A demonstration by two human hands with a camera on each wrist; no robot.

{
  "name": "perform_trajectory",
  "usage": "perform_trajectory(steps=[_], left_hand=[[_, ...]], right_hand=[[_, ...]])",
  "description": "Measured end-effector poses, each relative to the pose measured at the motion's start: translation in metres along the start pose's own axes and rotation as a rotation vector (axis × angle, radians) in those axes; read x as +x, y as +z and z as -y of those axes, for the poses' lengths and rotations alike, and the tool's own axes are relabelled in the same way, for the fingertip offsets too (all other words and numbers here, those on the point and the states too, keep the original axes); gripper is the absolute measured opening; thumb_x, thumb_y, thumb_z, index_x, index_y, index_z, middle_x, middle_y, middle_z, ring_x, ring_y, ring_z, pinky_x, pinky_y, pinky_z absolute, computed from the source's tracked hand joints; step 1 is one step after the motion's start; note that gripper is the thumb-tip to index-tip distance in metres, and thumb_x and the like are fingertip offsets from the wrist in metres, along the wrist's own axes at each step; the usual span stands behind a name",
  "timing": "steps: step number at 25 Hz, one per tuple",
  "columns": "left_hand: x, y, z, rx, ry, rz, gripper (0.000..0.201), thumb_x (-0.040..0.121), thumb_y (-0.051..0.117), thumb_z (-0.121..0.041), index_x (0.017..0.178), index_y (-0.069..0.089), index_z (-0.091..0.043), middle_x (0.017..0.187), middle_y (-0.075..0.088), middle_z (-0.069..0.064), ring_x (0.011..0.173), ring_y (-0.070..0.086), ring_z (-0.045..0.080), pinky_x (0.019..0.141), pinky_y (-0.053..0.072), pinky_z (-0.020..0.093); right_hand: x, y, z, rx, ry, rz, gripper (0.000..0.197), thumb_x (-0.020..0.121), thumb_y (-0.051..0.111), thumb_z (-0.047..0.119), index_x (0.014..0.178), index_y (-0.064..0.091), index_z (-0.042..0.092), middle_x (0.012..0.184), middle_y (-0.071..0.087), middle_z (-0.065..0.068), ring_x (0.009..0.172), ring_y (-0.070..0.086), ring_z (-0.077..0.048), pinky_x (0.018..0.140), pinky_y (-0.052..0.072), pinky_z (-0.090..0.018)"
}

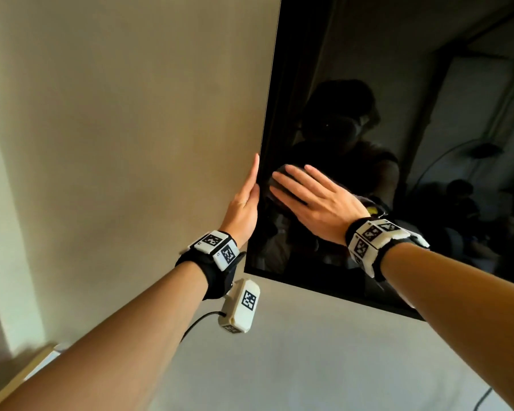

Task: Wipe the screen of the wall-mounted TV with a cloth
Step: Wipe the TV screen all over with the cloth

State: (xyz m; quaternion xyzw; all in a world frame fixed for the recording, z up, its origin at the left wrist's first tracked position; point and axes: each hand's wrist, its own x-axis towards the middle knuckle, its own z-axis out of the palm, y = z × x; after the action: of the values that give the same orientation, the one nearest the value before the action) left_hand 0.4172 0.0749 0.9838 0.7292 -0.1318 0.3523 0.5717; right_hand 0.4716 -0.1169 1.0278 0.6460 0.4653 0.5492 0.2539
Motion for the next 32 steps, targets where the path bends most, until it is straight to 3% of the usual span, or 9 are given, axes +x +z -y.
perform_trajectory(steps=[2, 5, 11, 14, 16, 21, 24, 27, 32], left_hand=[[-0.013, 0.003, 0.007, 0.006, -0.007, -0.018, 0.054, 0.11, 0.028, -0.013, 0.157, 0.018, -0.036, 0.155, 0.024, -0.021, 0.133, 0.021, -0.021, 0.104, 0.018, -0.002], [-0.036, 0.004, 0.027, 0.049, -0.054, 0.002, 0.054, 0.109, 0.028, -0.012, 0.157, 0.018, -0.035, 0.15, 0.021, -0.025, 0.131, 0.02, -0.023, 0.101, 0.016, -0.005], [-0.073, 0.01, 0.083, 0.033, -0.11, 0.014, 0.058, 0.107, 0.031, -0.015, 0.152, 0.022, -0.05, 0.148, 0.025, -0.038, 0.132, 0.028, -0.025, 0.116, 0.021, 0.014], [-0.082, 0.018, 0.087, -0.074, -0.173, -0.037, 0.05, 0.101, 0.034, -0.039, 0.134, 0.027, -0.076, 0.153, 0.036, -0.028, 0.141, 0.04, 0.001, 0.116, 0.038, 0.043], [-0.083, 0.025, 0.087, -0.137, -0.213, -0.074, 0.045, 0.098, 0.034, -0.047, 0.129, 0.029, -0.08, 0.157, 0.038, -0.019, 0.143, 0.04, 0.01, 0.115, 0.039, 0.05], [-0.085, 0.055, 0.082, -0.247, -0.298, -0.363, 0.046, 0.096, 0.034, -0.046, 0.131, 0.035, -0.076, 0.155, 0.042, -0.017, 0.143, 0.041, 0.012, 0.115, 0.039, 0.05], [-0.086, 0.078, 0.076, -0.324, -0.41, -0.605, 0.035, 0.085, 0.042, -0.058, 0.112, 0.048, -0.079, 0.148, 0.052, -0.01, 0.135, 0.051, 0.015, 0.11, 0.045, 0.047], [-0.084, 0.092, 0.081, -0.406, -0.5, -0.716, 0.043, 0.072, 0.045, -0.068, 0.109, 0.036, -0.087, 0.155, 0.044, -0.009, 0.137, 0.049, 0.021, 0.107, 0.046, 0.052], [-0.092, 0.109, 0.06, -0.521, -0.589, -0.738, 0.06, 0.094, 0.046, -0.058, 0.137, 0.008, -0.077, 0.165, 0.02, -0.013, 0.142, 0.04, 0.019, 0.108, 0.043, 0.06]], right_hand=[[-0.008, 0.004, 0.025, 0.015, 0.145, -0.013, 0.061, 0.097, 0.048, 0.024, 0.154, 0.026, 0.015, 0.16, 0.021, -0.01, 0.148, 0.016, -0.03, 0.121, 0.018, -0.047], [-0.038, 0.012, 0.055, 0.06, -0.033, 0.071, 0.071, 0.092, 0.056, 0.027, 0.155, 0.023, 0.019, 0.162, 0.016, -0.01, 0.149, 0.01, -0.03, 0.122, 0.013, -0.048], [-0.044, 0.011, 0.056, -0.004, 0.043, 0.034, 0.067, 0.094, 0.057, 0.029, 0.153, 0.028, 0.019, 0.16, 0.023, -0.008, 0.148, 0.018, -0.03, 0.12, 0.017, -0.05], [-0.053, 0.023, 0.084, 0.025, -0.16, 0.088, 0.071, 0.091, 0.059, 0.03, 0.153, 0.027, 0.018, 0.16, 0.022, -0.007, 0.149, 0.013, -0.029, 0.122, 0.007, -0.049], [-0.051, 0.022, 0.08, 0.055, -0.221, 0.12, 0.071, 0.091, 0.057, 0.028, 0.154, 0.026, 0.017, 0.161, 0.021, -0.007, 0.149, 0.011, -0.029, 0.122, 0.004, -0.048], [-0.095, 0.002, 0.031, 0.051, -0.233, 0.159, 0.07, 0.088, 0.063, 0.026, 0.151, 0.033, 0.019, 0.158, 0.028, -0.008, 0.146, 0.023, -0.029, 0.12, 0.014, -0.047], [-0.084, 0.002, 0.029, 0.019, -0.222, 0.146, 0.072, 0.088, 0.063, 0.031, 0.152, 0.031, 0.019, 0.159, 0.026, -0.009, 0.147, 0.021, -0.029, 0.121, 0.012, -0.048], [-0.077, 0.01, 0.048, 0.052, -0.189, 0.159, 0.07, 0.092, 0.058, 0.032, 0.154, 0.027, 0.017, 0.16, 0.021, -0.008, 0.149, 0.014, -0.029, 0.121, 0.009, -0.049], [-0.137, 0.001, 0.018, -0.001, -0.296, 0.179, 0.074, 0.088, 0.064, 0.035, 0.152, 0.03, 0.02, 0.159, 0.025, -0.006, 0.147, 0.018, -0.027, 0.12, 0.009, -0.048]])
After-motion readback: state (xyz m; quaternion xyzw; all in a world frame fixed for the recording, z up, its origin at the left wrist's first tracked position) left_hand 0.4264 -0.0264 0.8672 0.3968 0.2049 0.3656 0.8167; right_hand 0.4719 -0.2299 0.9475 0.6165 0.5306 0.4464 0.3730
